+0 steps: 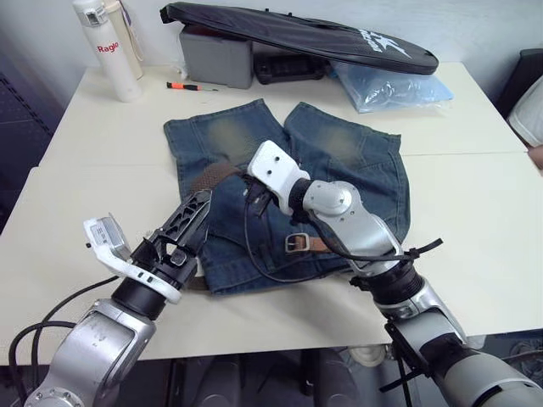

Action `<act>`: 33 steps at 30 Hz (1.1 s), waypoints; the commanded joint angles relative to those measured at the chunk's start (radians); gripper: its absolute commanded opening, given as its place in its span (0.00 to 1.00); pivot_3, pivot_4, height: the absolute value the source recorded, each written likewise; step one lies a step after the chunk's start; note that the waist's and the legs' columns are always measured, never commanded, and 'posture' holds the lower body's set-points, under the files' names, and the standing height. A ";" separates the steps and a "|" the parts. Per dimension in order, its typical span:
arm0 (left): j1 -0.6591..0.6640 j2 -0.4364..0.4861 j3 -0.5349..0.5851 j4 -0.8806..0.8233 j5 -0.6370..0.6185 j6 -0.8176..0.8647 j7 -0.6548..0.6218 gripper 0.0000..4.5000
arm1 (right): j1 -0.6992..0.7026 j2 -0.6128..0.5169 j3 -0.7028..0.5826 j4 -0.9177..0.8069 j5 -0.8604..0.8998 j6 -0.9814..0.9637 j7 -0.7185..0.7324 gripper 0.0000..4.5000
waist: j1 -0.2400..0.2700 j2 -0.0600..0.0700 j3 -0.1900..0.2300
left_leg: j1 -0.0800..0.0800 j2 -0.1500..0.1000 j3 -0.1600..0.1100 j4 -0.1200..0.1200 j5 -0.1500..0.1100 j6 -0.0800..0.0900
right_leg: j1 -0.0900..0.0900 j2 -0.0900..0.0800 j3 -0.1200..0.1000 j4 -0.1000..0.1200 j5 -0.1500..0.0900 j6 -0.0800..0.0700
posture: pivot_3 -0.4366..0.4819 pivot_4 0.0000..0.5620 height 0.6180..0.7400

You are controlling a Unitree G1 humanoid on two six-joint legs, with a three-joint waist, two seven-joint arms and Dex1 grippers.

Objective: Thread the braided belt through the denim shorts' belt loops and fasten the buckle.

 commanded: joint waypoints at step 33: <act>-0.182 -0.195 0.101 0.259 -0.001 0.257 0.042 0.01 | 0.097 -0.074 -0.002 -0.193 0.046 0.050 0.124 0.00 | -0.001 0.000 0.000 | 0.000 0.002 0.001 0.000 -0.001 -0.001 | 0.000 0.003 0.000 -0.002 0.001 -0.001 | 0.48 0.27 1.00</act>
